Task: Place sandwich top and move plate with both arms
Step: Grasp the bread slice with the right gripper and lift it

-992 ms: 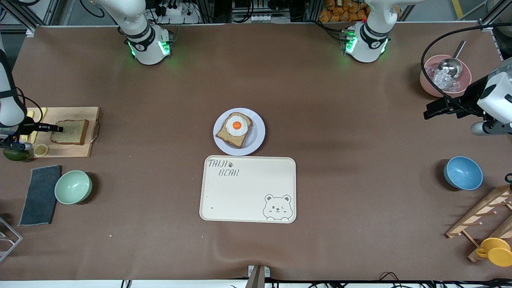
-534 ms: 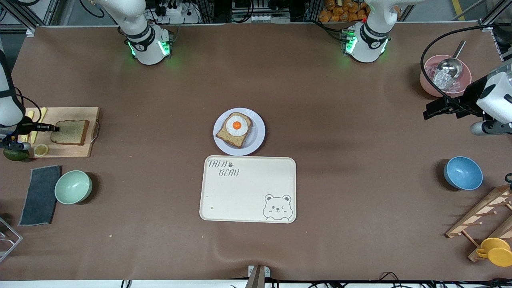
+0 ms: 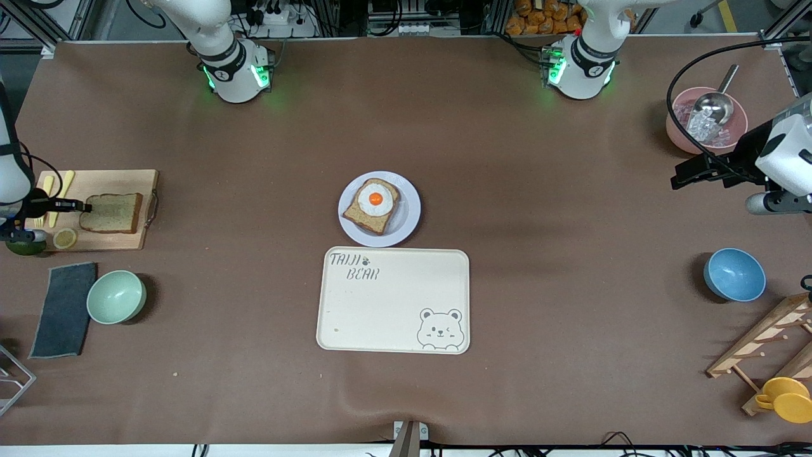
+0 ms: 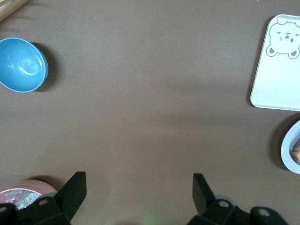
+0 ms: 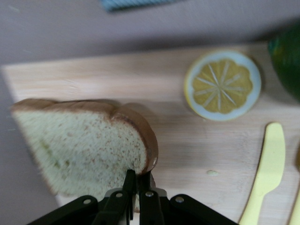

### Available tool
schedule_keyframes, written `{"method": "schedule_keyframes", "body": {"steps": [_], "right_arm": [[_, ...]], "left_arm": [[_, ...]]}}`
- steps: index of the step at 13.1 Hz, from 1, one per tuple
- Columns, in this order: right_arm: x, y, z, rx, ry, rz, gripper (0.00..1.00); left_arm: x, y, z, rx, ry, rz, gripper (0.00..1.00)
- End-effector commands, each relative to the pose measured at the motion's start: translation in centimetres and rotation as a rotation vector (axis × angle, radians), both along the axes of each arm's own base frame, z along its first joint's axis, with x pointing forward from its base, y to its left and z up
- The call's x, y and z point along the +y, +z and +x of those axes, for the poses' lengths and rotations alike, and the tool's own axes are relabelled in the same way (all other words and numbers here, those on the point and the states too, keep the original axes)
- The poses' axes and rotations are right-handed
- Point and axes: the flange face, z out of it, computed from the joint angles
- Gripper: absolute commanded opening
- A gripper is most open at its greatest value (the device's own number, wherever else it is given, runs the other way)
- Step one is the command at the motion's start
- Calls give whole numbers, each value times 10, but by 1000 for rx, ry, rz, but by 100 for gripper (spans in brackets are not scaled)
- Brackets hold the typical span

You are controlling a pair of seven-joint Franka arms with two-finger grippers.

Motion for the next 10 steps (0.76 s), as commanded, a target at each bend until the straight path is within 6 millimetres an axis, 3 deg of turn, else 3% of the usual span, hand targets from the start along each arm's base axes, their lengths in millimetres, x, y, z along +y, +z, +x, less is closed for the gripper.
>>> {"method": "schedule_keyframes", "body": {"steps": [1, 3, 6, 10], "right_arm": [[13, 54, 33, 1, 37, 46, 0], [32, 75, 49, 4, 79, 83, 0], [80, 98, 74, -30, 152, 174, 0], [200, 121, 121, -84, 372, 273, 0]], "left_arm": [[-1, 3, 0, 1, -6, -22, 100], [0, 3, 0, 0, -4, -22, 100], [-1, 3, 0, 0, -6, -22, 100], [0, 3, 0, 0, -2, -34, 100]]}}
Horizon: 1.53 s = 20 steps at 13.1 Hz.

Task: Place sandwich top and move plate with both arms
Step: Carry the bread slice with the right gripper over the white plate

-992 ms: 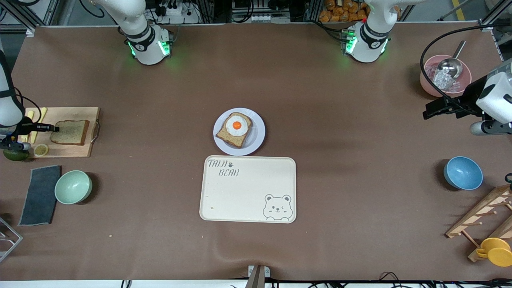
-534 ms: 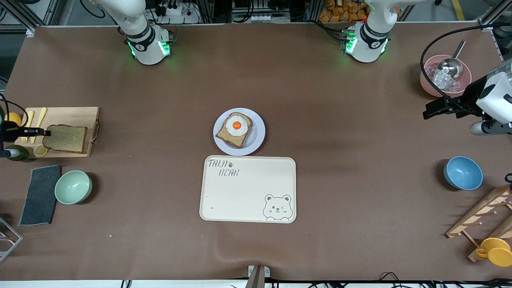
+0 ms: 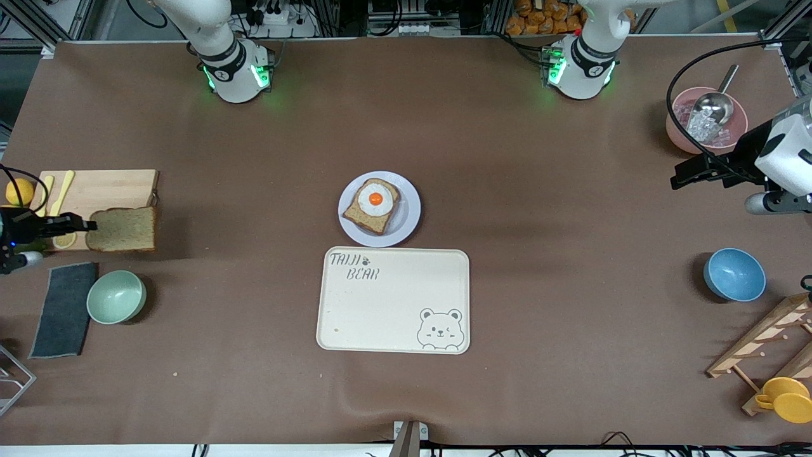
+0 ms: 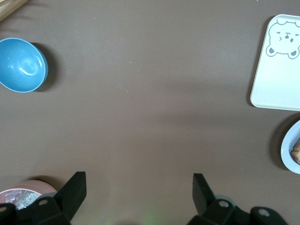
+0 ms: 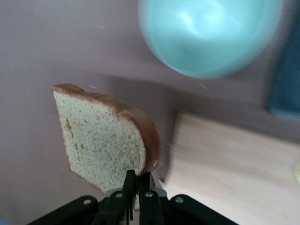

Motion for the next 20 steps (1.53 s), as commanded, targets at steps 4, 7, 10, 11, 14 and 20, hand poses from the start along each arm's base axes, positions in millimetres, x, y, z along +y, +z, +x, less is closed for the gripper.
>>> {"method": "schedule_keyframes", "body": {"steps": [4, 7, 10, 11, 14, 20], "right_arm": [[231, 23, 46, -77, 384, 105, 0], [392, 21, 46, -106, 603, 144, 0], [505, -5, 21, -89, 765, 184, 0], [542, -3, 8, -94, 824, 182, 0], [602, -20, -23, -82, 951, 166, 0], [608, -75, -13, -59, 945, 200, 0]], "left_arm": [[0, 3, 0, 0, -1, -35, 100], [1, 3, 0, 2, 0, -35, 100], [-1, 3, 0, 2, -4, -35, 100], [-2, 3, 0, 2, -6, -35, 100], [-1, 3, 0, 2, -4, -35, 100], [0, 2, 0, 2, -15, -36, 100]]}}
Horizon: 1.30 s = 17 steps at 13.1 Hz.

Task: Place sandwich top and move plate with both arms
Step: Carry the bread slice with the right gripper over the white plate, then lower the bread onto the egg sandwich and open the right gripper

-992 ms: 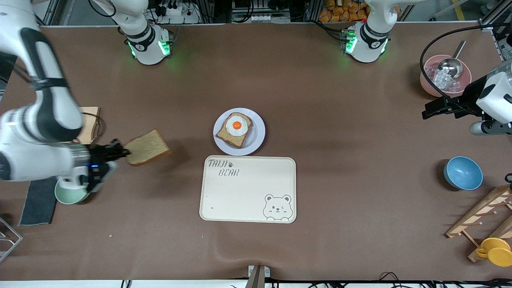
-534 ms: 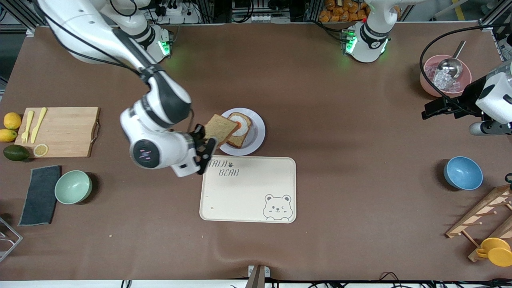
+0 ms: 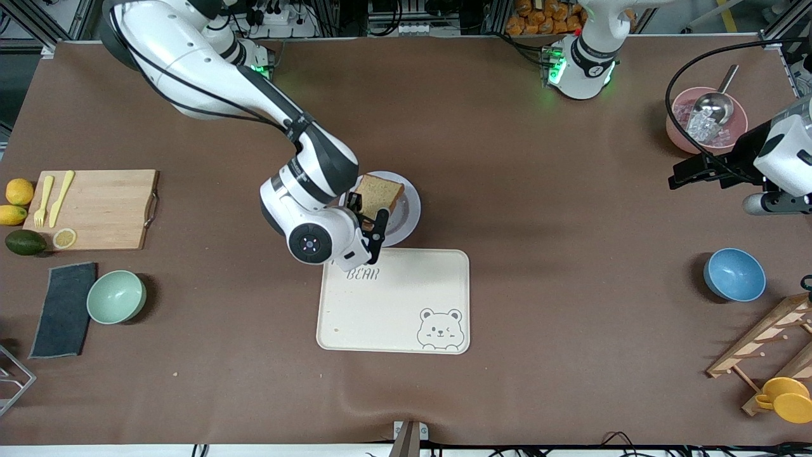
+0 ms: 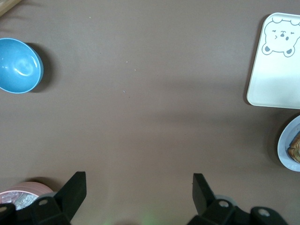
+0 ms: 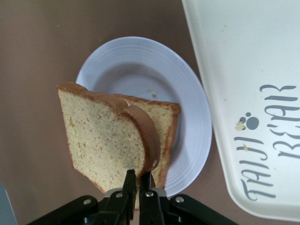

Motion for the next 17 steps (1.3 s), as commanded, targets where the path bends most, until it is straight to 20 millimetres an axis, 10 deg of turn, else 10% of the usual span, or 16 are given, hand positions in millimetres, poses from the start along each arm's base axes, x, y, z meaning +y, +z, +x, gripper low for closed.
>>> {"method": "schedule_keyframes", "body": {"steps": [1, 15, 16, 17], "right_arm": [[1, 0, 11, -29, -3, 12, 0], [-8, -25, 4, -1, -8, -52, 0], [-8, -25, 3, -1, -6, -52, 16], [-8, -26, 3, -2, -1, -50, 65]], "left_arm": [[2, 3, -1, 1, -4, -24, 100], [2, 3, -1, 1, -6, -25, 100], [2, 3, -1, 1, -6, -25, 100], [2, 3, -1, 1, -6, -25, 100]]}}
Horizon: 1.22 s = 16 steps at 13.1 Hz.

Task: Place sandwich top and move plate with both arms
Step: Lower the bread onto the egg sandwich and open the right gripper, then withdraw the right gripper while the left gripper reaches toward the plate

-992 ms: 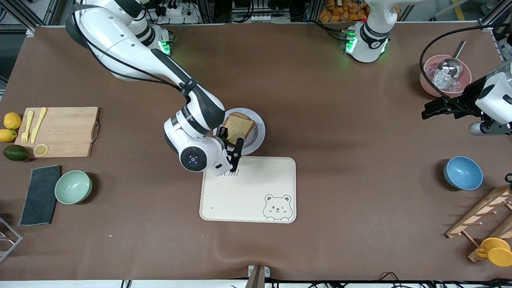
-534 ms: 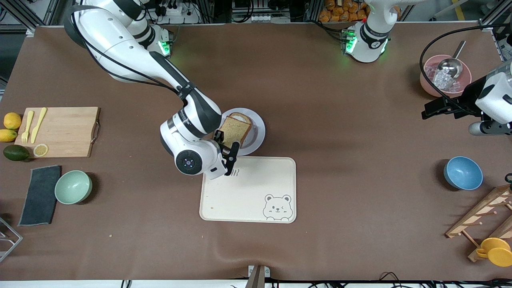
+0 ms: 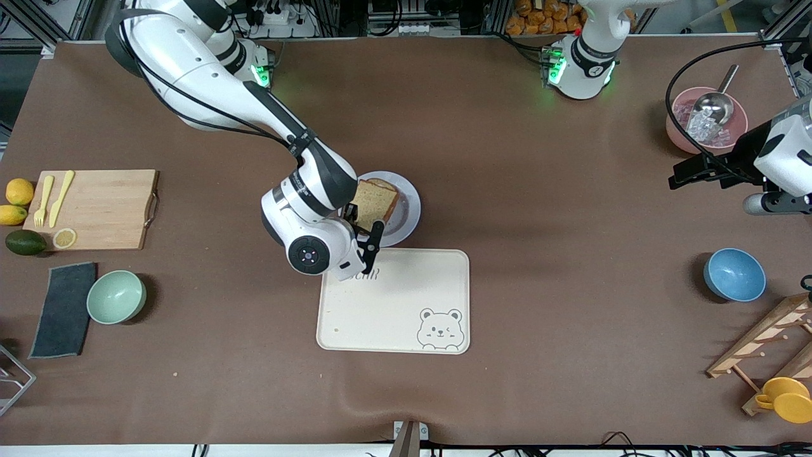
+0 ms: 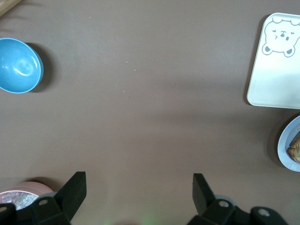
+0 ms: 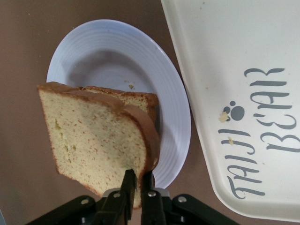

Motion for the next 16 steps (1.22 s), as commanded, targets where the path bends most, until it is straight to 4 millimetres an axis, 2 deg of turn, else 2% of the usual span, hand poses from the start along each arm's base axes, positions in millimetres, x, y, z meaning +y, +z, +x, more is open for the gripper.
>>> {"method": "schedule_keyframes", "body": {"steps": [1, 5, 8, 9, 10, 11, 12, 14, 16], "right_arm": [[-1, -3, 0, 3, 6, -7, 100], [-22, 2, 14, 3, -35, -4, 100], [-56, 8, 26, 41, -76, -19, 100], [-69, 17, 34, 26, -95, -21, 100], [-87, 22, 42, 18, -119, -23, 100], [-107, 30, 51, 10, -163, -30, 100], [-126, 40, 58, -2, -215, -46, 100], [-168, 57, 67, -35, -329, -84, 100], [-220, 69, 69, -114, -433, -103, 100]], "left_arm": [[2, 3, -1, 1, -4, -25, 100], [7, 3, -1, 1, 2, -26, 100], [9, 1, -1, 3, -1, -26, 100], [6, 0, 0, 6, -1, -52, 100], [0, -9, 3, 24, 7, -124, 100], [6, -17, 10, 42, 53, -241, 100], [26, -26, 17, 51, 102, -315, 100], [28, -60, 29, 92, 85, -370, 100], [24, -88, 38, 90, 53, -382, 100]]}}
